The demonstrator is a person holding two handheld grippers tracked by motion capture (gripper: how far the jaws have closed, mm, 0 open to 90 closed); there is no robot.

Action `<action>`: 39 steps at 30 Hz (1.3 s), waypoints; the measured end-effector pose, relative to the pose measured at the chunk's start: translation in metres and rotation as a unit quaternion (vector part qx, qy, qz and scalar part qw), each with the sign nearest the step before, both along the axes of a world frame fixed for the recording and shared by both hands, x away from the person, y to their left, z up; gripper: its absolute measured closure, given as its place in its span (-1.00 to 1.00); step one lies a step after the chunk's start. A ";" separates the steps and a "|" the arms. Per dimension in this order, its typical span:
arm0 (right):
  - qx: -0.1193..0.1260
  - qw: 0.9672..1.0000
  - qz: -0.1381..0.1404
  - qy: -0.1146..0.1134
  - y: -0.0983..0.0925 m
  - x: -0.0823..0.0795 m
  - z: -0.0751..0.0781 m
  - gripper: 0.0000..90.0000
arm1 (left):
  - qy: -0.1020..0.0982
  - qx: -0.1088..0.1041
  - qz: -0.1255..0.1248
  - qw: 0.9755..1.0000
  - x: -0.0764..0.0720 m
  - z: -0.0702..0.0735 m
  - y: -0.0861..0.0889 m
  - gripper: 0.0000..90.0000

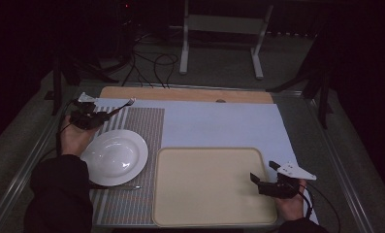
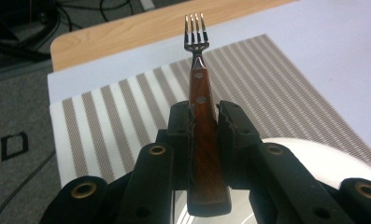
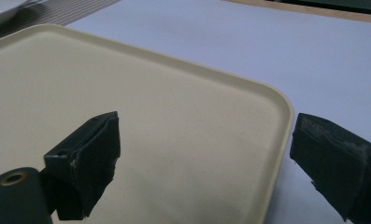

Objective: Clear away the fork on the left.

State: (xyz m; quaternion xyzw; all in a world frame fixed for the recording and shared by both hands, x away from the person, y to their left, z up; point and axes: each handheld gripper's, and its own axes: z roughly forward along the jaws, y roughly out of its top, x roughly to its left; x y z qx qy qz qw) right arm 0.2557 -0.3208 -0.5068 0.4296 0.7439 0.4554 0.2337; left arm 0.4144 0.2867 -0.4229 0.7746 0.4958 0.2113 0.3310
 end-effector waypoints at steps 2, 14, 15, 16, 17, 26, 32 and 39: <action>0.000 1.000 0.002 0.001 0.001 0.000 -0.001 -0.81 | -0.009 0.004 -0.002 1.000 -0.005 0.003 -0.007 0.69; -0.002 1.000 0.004 0.002 0.001 0.001 -0.001 -0.81 | -0.047 0.000 -0.013 0.999 -0.027 0.011 -0.030 0.69; -0.002 1.000 0.003 0.002 0.001 0.001 -0.001 -0.81 | -0.047 0.000 -0.013 0.999 -0.027 0.011 -0.030 0.69; -0.002 1.000 0.004 0.002 0.001 0.001 -0.001 -0.81 | -0.050 -0.003 -0.015 0.999 -0.030 0.011 -0.034 0.69; -0.002 1.000 0.004 0.002 0.001 0.001 -0.001 -0.81 | -0.050 -0.003 -0.015 0.999 -0.030 0.011 -0.034 0.69; -0.002 1.000 0.004 0.002 0.001 0.001 -0.001 -0.81 | -0.063 -0.009 -0.011 0.998 -0.050 0.013 -0.049 0.69; -0.002 1.000 0.005 0.002 0.001 0.001 -0.001 -0.81 | -0.076 -0.006 -0.005 0.997 -0.062 0.012 -0.055 0.69; -0.001 1.000 0.006 0.001 0.001 0.001 -0.001 -0.81 | -0.088 -0.008 0.003 0.996 -0.082 0.008 -0.062 0.69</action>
